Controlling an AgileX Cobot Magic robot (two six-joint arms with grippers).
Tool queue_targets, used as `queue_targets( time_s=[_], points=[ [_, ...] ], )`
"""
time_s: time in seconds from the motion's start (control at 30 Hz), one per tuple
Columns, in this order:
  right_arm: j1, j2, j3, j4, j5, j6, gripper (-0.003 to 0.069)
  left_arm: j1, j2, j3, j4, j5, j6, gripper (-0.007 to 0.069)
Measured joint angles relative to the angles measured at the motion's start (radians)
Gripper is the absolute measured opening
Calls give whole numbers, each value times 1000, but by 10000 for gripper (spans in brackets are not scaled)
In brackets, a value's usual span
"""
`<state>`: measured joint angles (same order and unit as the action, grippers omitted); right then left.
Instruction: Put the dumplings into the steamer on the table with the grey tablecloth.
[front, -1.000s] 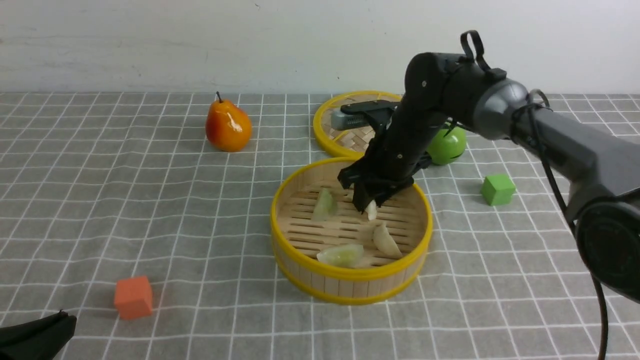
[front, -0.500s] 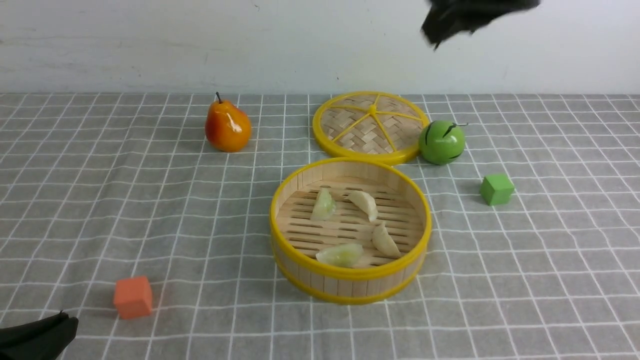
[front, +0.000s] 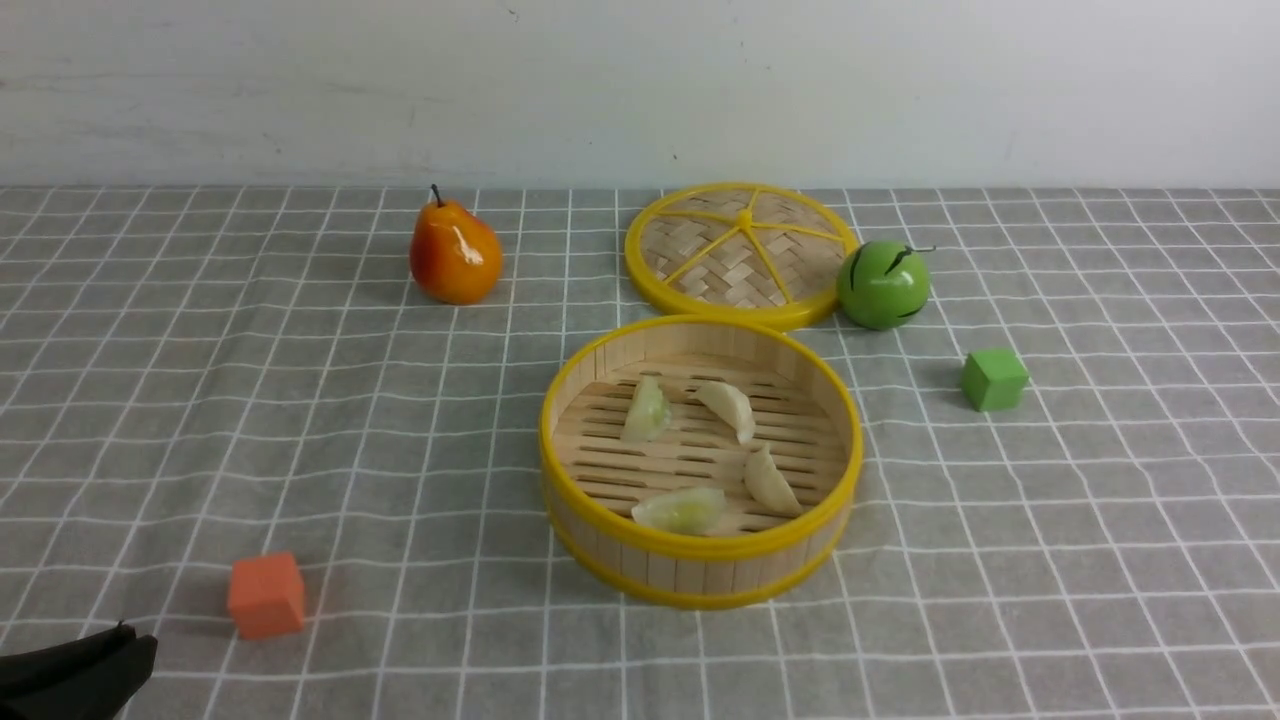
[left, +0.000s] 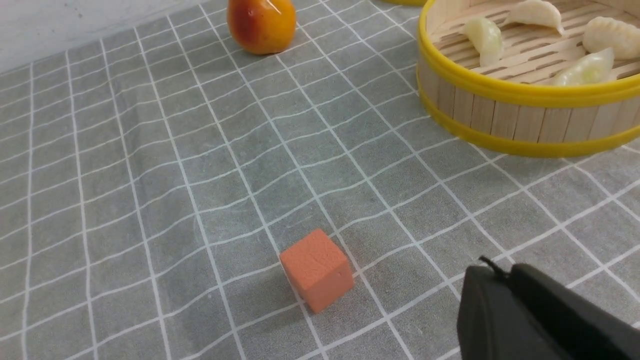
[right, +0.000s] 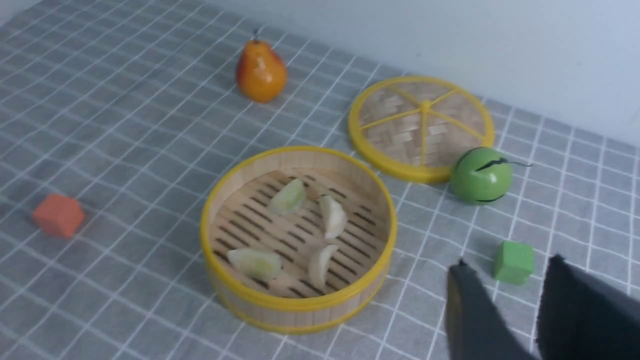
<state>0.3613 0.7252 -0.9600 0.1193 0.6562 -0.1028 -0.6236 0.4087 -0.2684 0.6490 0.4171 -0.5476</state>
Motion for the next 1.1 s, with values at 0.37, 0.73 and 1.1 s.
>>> queue_targets(
  time_s=[0.37, 0.73, 1.1],
  points=[
    [-13, -530, 923, 2, -773, 10, -19, 0, 0, 0, 0, 1, 0, 50],
    [-132, -735, 987, -25, -378, -10, -14, 0, 0, 1, -1, 10, 0, 58],
    [-361, -736, 978, -23, -271, 161, -10, 0, 0, 1, -1, 11, 0, 69]
  ],
)
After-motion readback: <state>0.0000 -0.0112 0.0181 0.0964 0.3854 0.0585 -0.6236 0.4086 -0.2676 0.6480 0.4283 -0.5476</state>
